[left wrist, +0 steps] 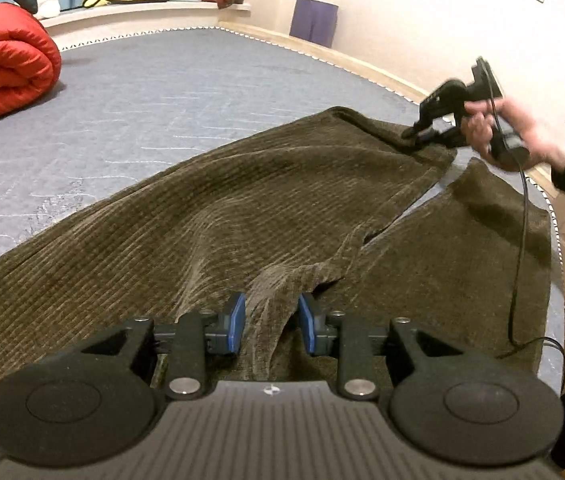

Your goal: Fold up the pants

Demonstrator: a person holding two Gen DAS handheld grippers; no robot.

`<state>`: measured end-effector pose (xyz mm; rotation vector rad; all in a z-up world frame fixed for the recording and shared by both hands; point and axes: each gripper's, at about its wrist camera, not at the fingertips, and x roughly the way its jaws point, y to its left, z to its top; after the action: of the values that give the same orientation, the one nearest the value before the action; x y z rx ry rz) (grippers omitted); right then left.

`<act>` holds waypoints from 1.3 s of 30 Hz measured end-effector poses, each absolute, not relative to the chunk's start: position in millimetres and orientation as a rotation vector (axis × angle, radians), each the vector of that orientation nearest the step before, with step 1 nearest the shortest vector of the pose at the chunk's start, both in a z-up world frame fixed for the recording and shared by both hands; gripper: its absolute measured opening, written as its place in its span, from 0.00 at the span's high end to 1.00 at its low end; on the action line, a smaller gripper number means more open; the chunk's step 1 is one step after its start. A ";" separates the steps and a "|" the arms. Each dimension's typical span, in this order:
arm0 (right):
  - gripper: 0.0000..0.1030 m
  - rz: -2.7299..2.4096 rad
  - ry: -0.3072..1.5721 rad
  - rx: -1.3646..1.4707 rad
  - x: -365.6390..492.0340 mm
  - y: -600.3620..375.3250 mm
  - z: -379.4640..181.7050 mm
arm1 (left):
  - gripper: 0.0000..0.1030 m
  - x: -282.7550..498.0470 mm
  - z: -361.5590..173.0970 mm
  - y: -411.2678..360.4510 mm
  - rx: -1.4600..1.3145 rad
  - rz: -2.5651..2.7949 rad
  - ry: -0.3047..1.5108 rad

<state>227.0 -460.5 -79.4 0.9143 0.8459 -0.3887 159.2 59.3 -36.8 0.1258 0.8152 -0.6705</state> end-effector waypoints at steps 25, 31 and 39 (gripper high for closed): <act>0.39 0.034 0.660 0.296 252.7 -355.5 -56.6 | 0.51 185.1 -22.4 323.3 -0.415 0.355 0.780; 0.39 0.288 0.658 0.026 277.7 -252.6 -18.5 | 0.18 168.3 -46.6 365.6 -0.784 0.454 0.846; 0.38 0.481 0.844 -0.243 308.0 -130.8 -35.9 | 0.47 193.8 -47.8 342.4 -0.553 0.356 0.905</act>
<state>308.0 -130.8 -35.9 -0.2429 0.8442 0.4811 193.8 342.4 -47.8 -0.5527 0.9048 0.3557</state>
